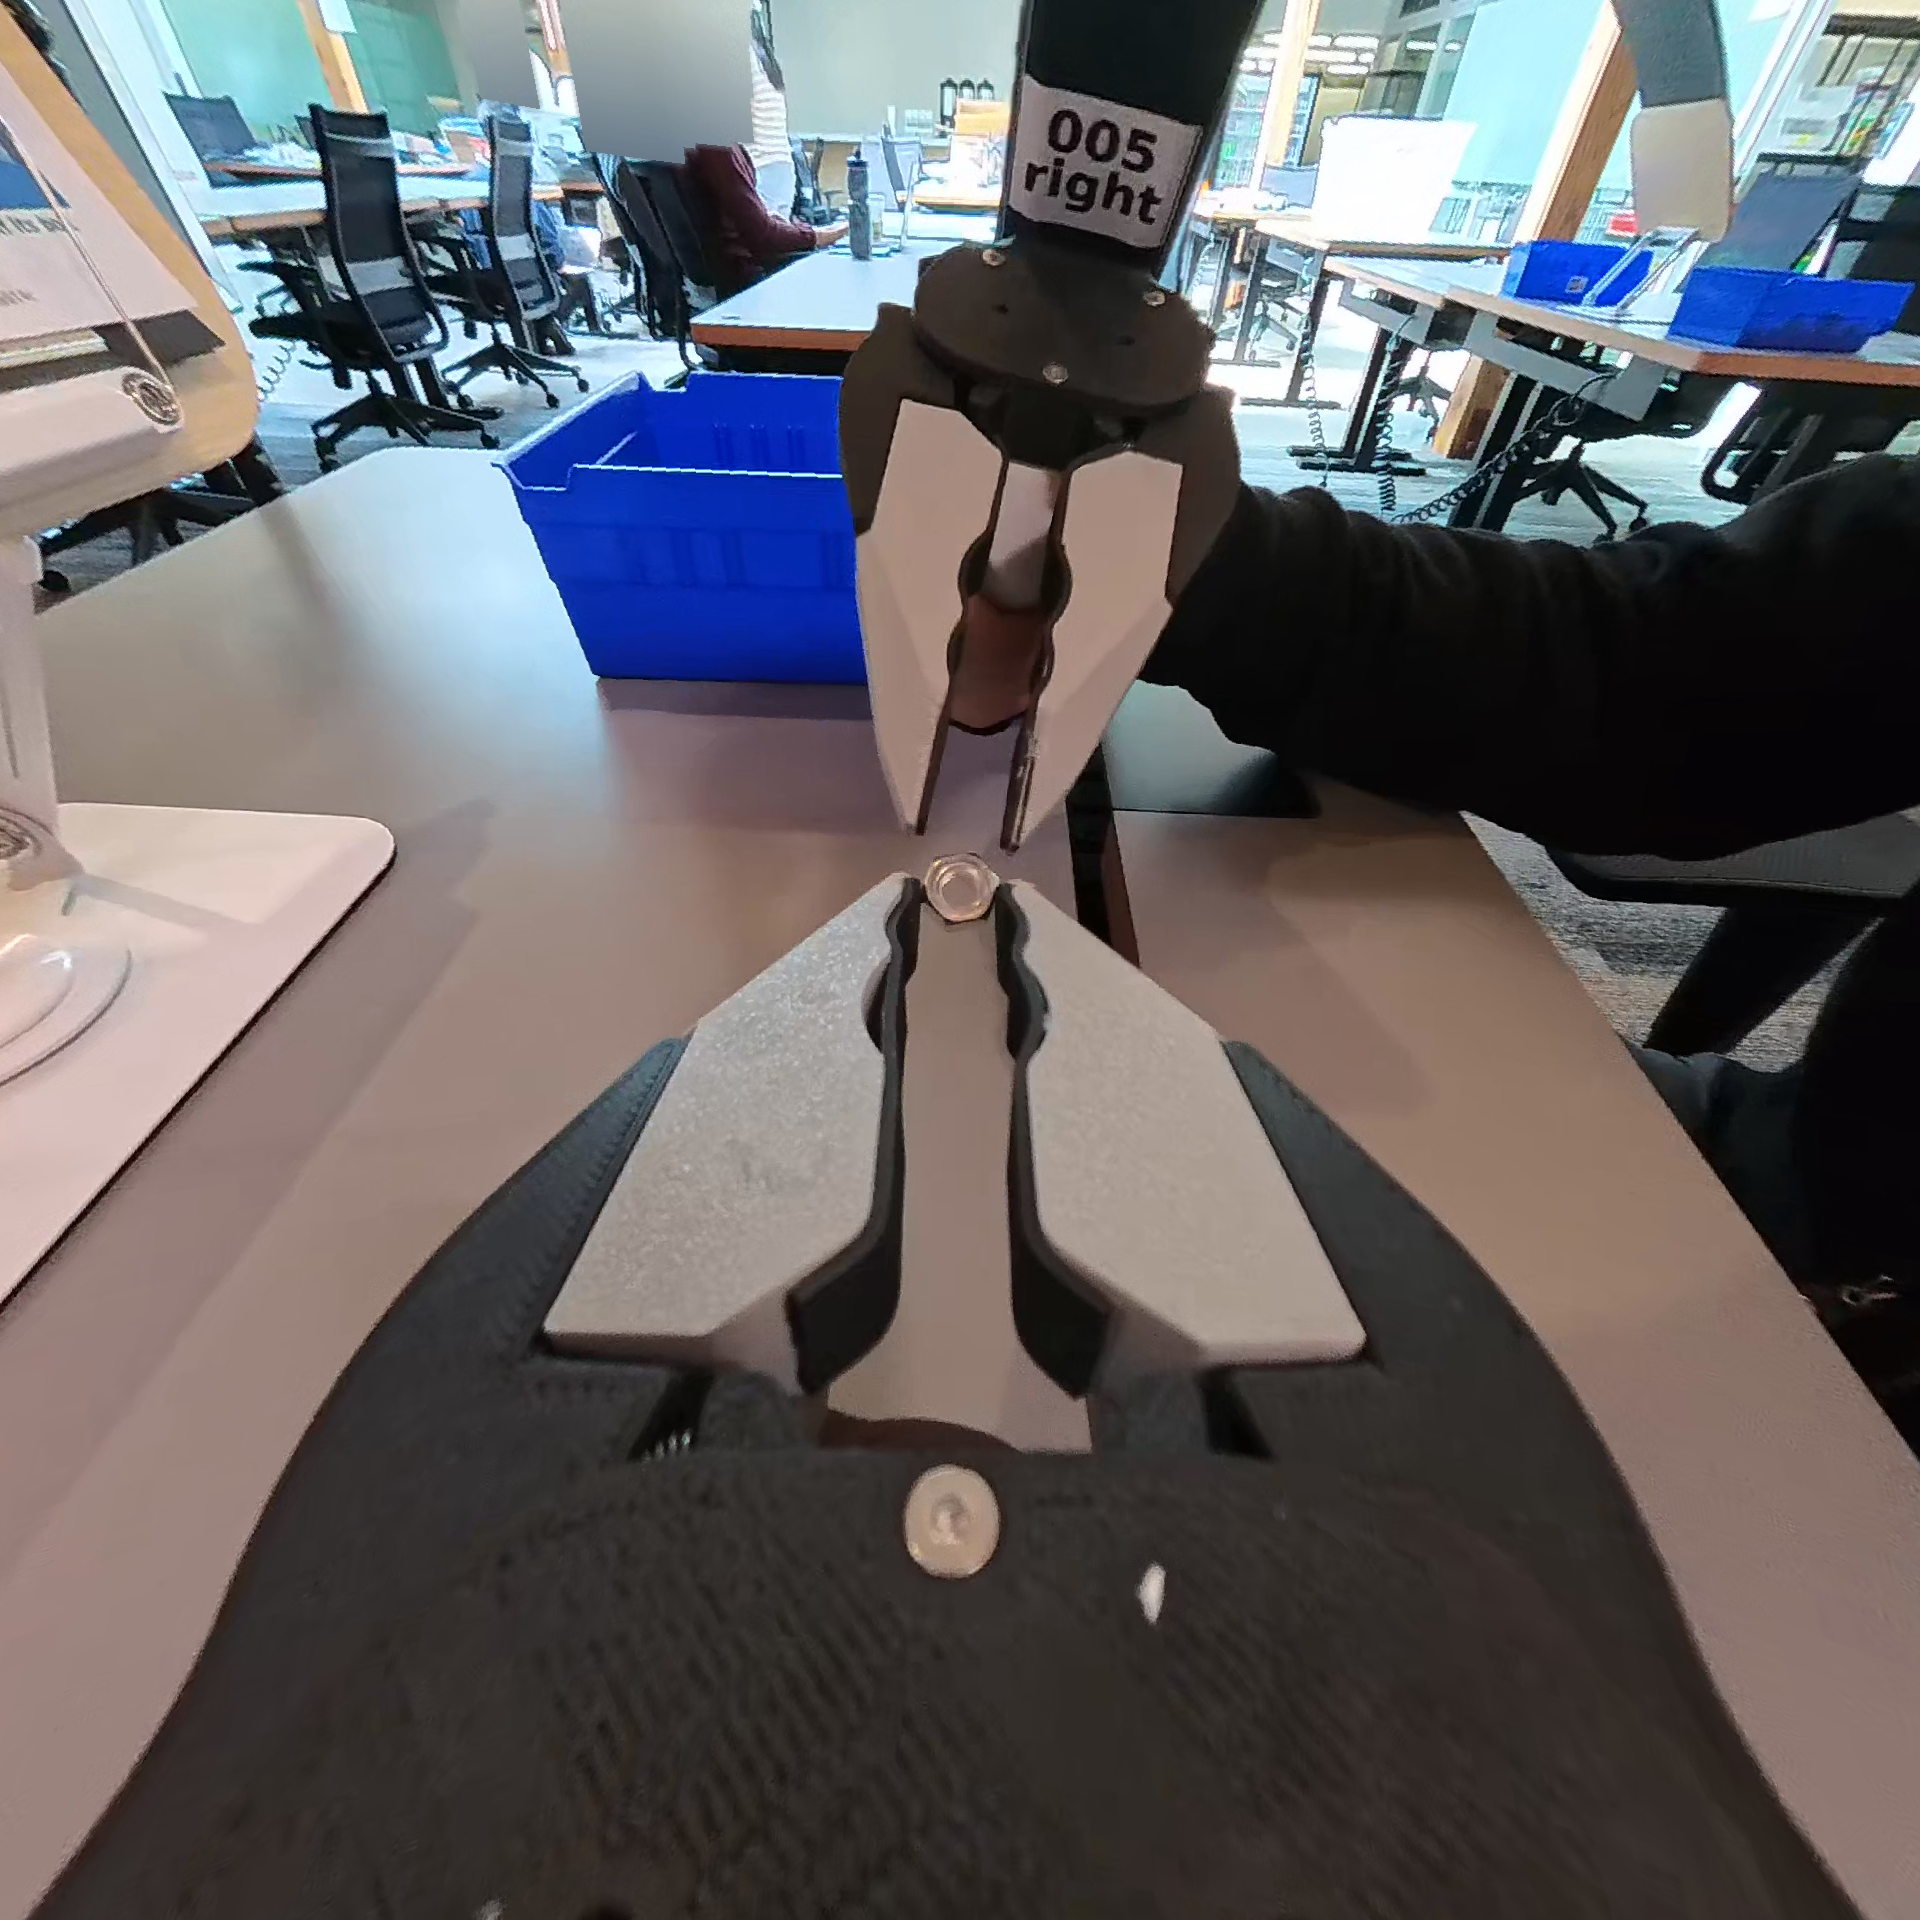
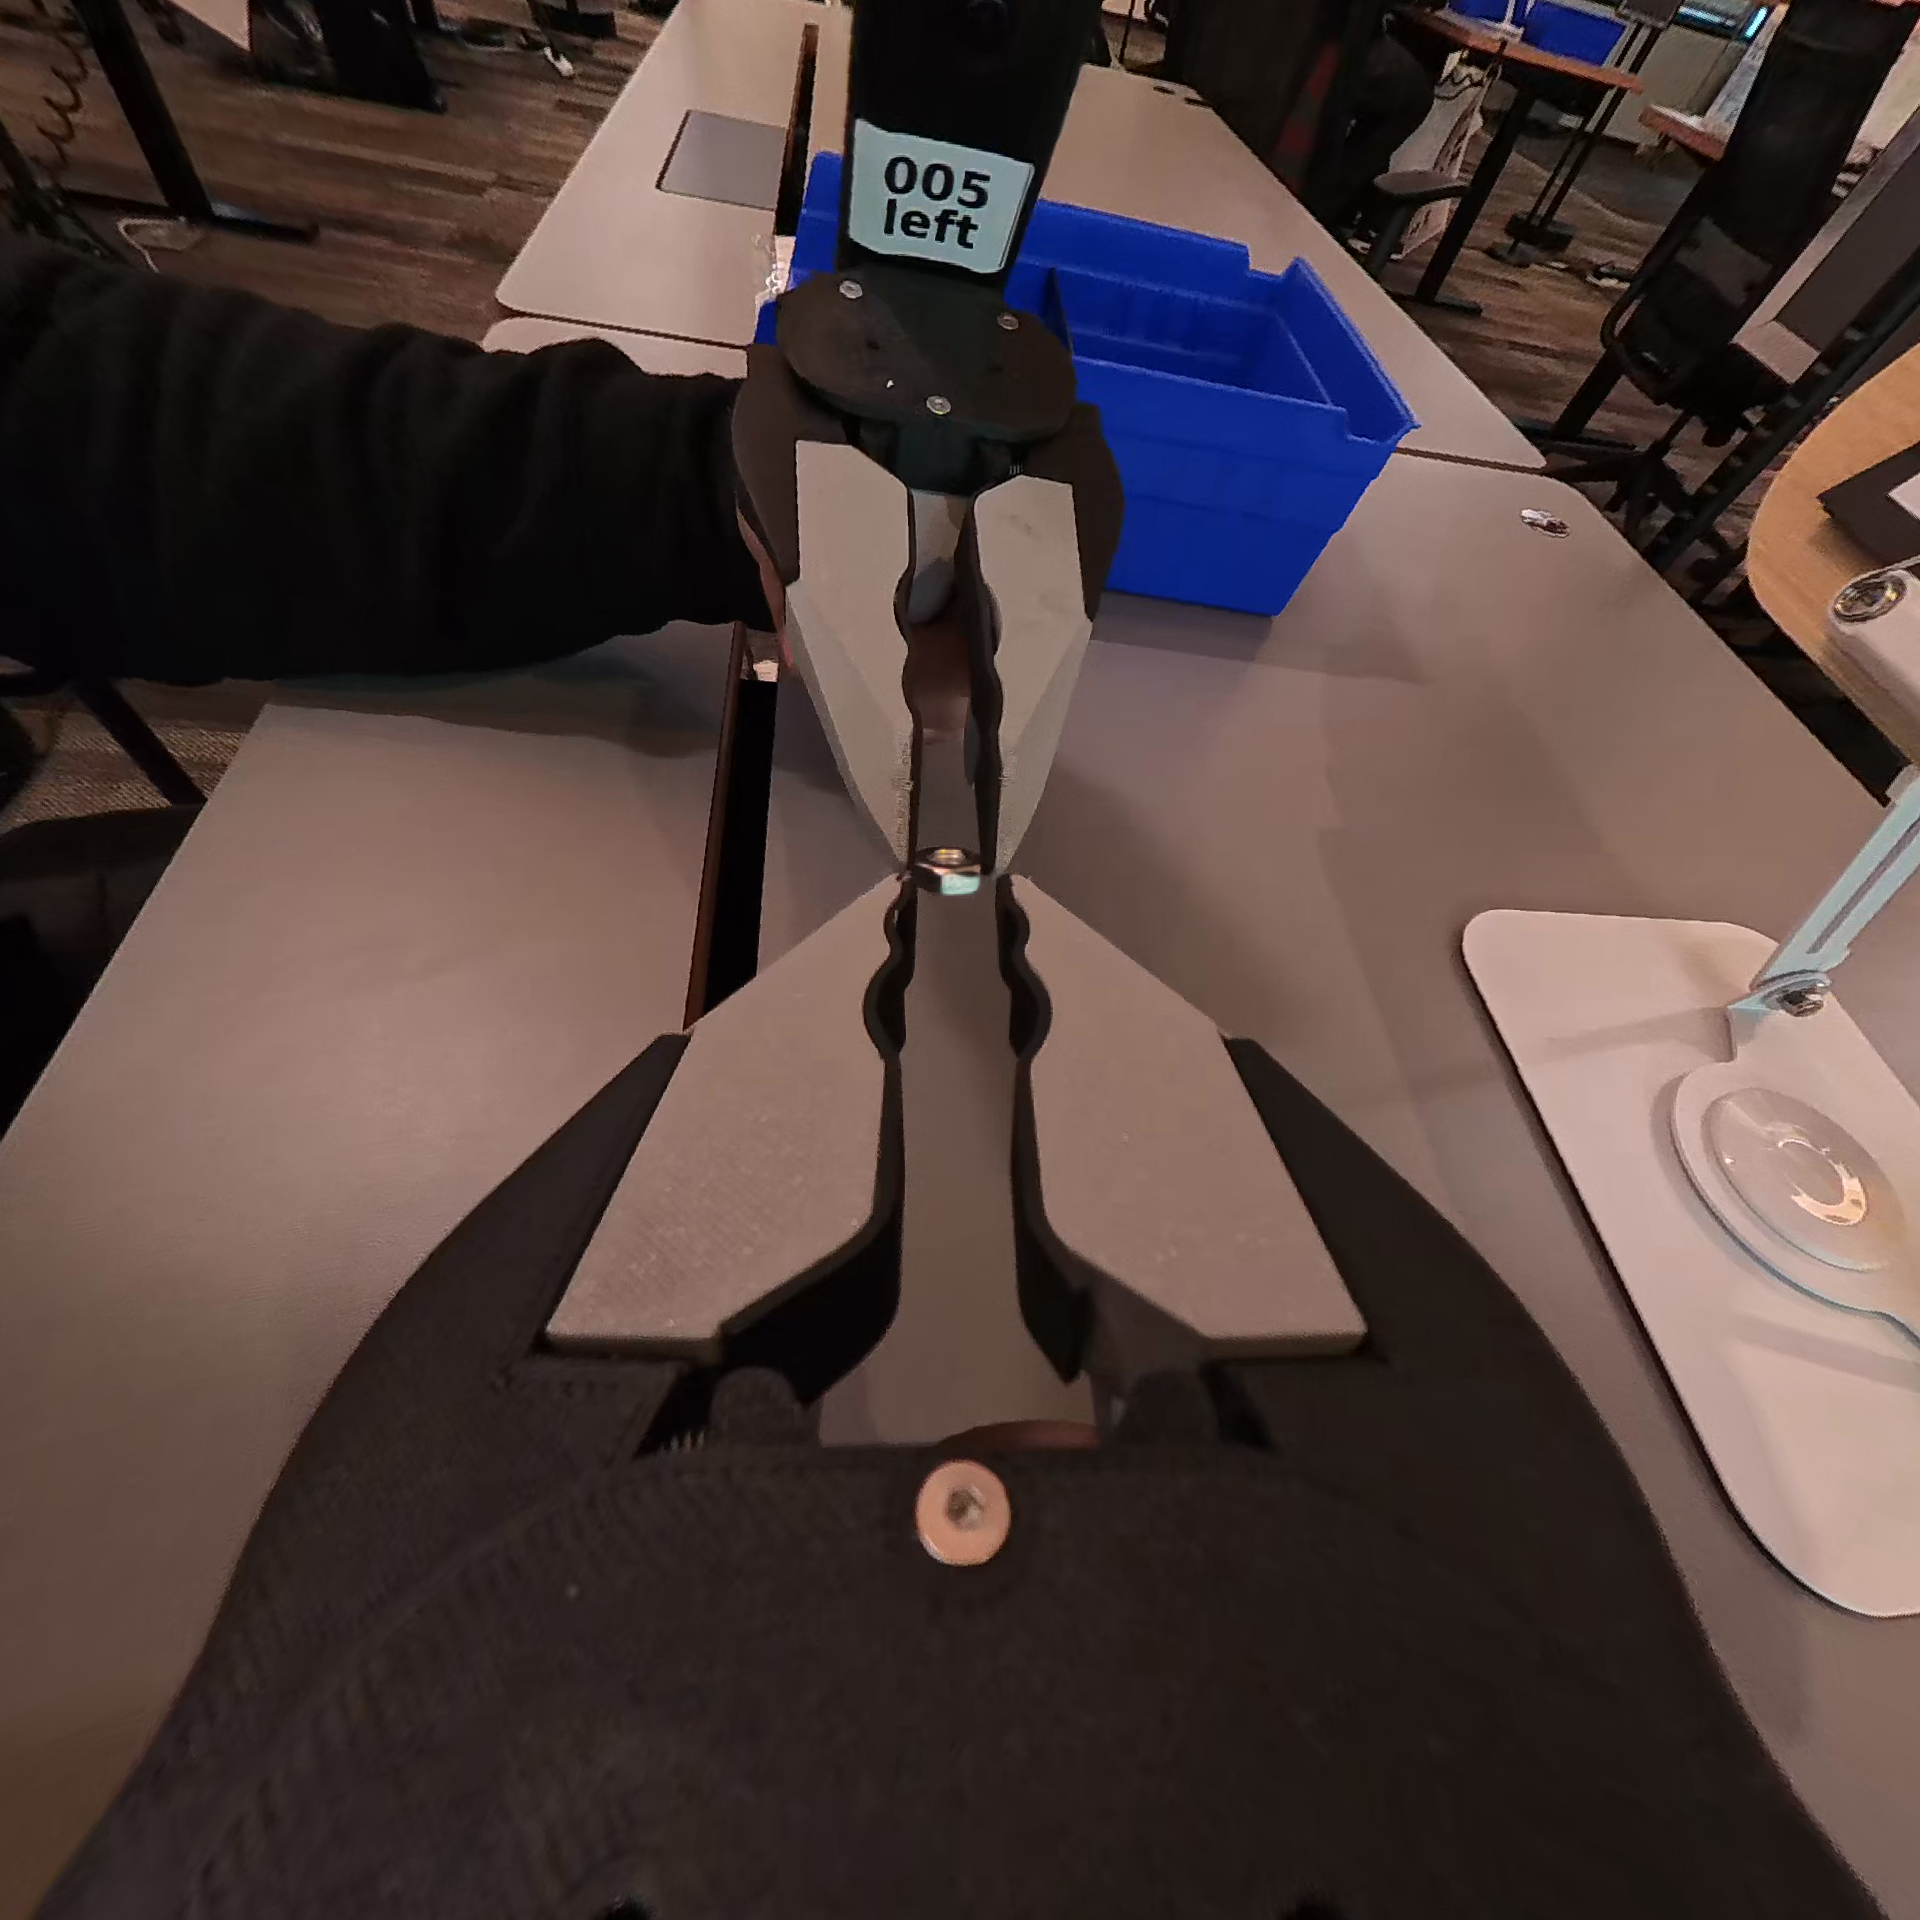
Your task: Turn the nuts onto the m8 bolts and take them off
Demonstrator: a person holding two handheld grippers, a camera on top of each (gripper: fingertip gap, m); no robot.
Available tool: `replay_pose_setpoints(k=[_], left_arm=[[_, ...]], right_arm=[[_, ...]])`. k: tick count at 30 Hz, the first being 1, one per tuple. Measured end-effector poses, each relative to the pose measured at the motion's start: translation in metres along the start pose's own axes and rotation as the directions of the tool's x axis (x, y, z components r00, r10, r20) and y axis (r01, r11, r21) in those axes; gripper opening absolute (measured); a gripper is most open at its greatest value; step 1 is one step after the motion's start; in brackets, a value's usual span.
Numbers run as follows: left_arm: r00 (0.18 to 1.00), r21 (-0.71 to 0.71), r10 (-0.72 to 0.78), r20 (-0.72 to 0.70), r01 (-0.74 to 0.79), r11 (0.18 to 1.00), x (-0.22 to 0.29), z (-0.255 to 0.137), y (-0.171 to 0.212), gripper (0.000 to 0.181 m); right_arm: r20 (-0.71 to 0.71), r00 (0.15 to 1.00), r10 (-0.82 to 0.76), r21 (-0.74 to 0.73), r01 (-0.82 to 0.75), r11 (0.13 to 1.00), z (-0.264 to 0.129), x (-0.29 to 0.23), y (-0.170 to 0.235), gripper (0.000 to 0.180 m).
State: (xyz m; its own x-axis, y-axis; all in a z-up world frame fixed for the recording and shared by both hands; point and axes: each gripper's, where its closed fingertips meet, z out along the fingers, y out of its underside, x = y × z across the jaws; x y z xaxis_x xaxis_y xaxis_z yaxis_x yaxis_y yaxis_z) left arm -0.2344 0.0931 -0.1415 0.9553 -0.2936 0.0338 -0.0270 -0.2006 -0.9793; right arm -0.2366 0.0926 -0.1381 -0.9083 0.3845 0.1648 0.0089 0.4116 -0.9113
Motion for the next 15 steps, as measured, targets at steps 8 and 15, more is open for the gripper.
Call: replay_pose_setpoints(k=[8, 15], left_arm=[[1.0, 0.007, 0.018, 0.003, -0.018, 1.0, 0.002, 0.002, -0.0027, 0.012], [1.0, 0.014, 0.01, -0.011, -0.01, 1.0, 0.0038, 0.0011, -0.0036, 0.012]], right_arm=[[0.009, 1.0, -0.003, -0.007, 0.003, 1.0, 0.0052, -0.0035, 0.0013, 0.012], [0.024, 1.0, -0.004, -0.002, 0.004, 1.0, 0.0053, -0.0059, -0.0003, 0.011]])
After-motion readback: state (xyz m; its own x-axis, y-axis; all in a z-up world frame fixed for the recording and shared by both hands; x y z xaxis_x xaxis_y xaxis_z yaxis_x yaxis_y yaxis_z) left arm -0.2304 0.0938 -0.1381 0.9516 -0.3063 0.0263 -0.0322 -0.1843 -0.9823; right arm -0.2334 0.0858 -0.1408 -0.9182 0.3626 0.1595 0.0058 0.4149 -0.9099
